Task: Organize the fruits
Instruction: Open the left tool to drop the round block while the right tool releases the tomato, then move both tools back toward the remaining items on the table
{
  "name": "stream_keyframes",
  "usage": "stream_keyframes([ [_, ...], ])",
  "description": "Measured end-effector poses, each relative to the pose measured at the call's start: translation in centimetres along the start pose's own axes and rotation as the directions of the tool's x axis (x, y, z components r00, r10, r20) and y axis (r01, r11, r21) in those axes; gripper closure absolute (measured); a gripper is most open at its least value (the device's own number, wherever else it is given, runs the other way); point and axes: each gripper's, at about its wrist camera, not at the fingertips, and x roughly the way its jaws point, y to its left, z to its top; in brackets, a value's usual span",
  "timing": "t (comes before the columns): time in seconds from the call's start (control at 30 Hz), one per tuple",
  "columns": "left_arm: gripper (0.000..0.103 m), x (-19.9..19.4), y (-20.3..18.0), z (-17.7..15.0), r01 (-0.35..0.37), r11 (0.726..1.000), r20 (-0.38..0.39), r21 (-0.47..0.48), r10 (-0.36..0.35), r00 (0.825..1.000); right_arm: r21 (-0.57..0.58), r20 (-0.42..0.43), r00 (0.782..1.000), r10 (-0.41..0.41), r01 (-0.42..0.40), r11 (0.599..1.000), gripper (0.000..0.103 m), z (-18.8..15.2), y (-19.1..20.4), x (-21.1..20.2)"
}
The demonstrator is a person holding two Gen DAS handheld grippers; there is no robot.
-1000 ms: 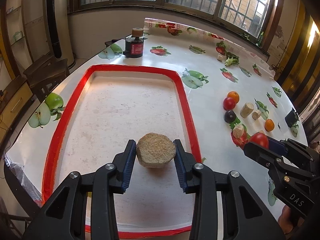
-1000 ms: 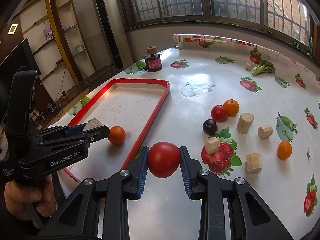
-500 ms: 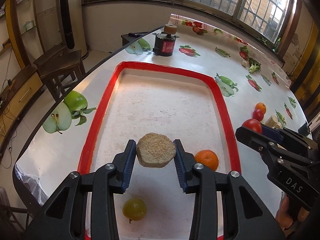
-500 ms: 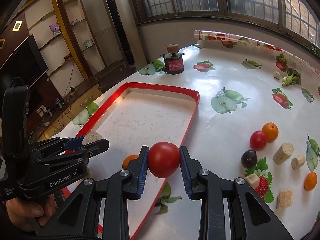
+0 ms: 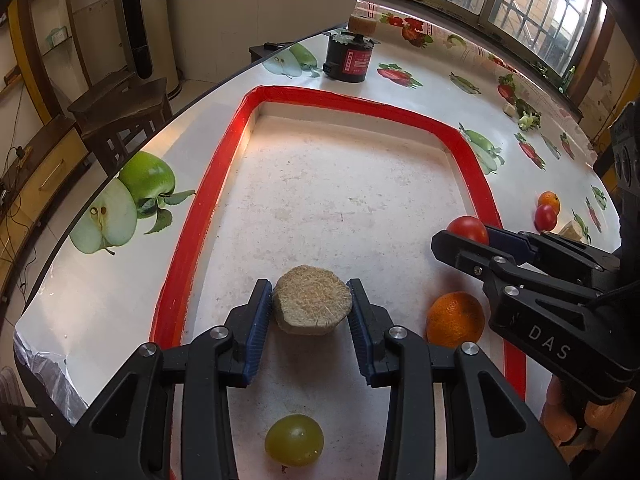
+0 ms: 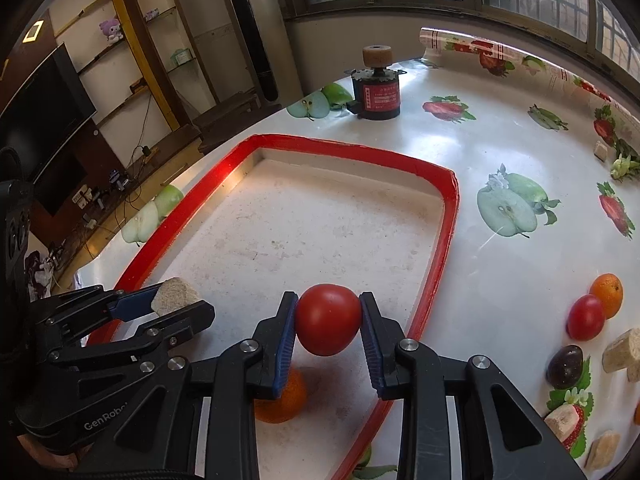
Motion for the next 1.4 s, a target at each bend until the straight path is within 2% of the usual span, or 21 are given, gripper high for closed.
stream_keyframes([
  [0.17, 0.067, 0.0, 0.0, 0.1, -0.002, 1.000, -0.005, -0.001, 0.002, 1.000, 0.003, -0.001, 1.000, 0.001, -0.001, 1.000, 0.070, -0.1, -0.2, 0.5],
  [0.3, 0.058, -0.1, 0.1, 0.0, -0.019, 1.000, -0.008, -0.012, 0.019, 1.000, 0.003, 0.017, 1.000, 0.002, -0.002, 1.000, 0.061, -0.2, -0.2, -0.2],
  [0.37, 0.057, -0.4, 0.2, -0.1, -0.015, 1.000, -0.005, -0.018, 0.015, 1.000, 0.001, 0.031, 1.000, 0.003, -0.003, 1.000, 0.057, -0.1, -0.2, -0.8],
  [0.6, 0.057, -1.8, -0.3, -0.4, -0.022, 1.000, 0.018, -0.005, 0.022, 1.000, 0.024, 0.071, 0.997, 0.012, -0.014, 1.000, 0.054, -0.5, -0.8, -3.3],
  [0.7, 0.048, -2.6, -0.7, -0.4, -0.025, 1.000, 0.034, 0.004, 0.025, 0.999, 0.034, 0.088, 0.996, 0.008, -0.011, 0.999, 0.049, -1.0, -1.1, -4.4],
  [1.07, 0.048, -4.2, -2.2, -0.8, -0.008, 1.000, 0.057, 0.026, 0.007, 0.998, 0.098, 0.128, 0.991, -0.027, 0.014, 0.995, 0.047, -4.1, -3.6, -8.5],
  [1.4, 0.049, -4.9, -6.1, -1.2, 0.047, 0.995, 0.055, 0.091, -0.052, 0.997, 0.195, 0.131, 0.986, -0.104, 0.077, 0.978, 0.046, -8.2, -8.0, -12.0],
])
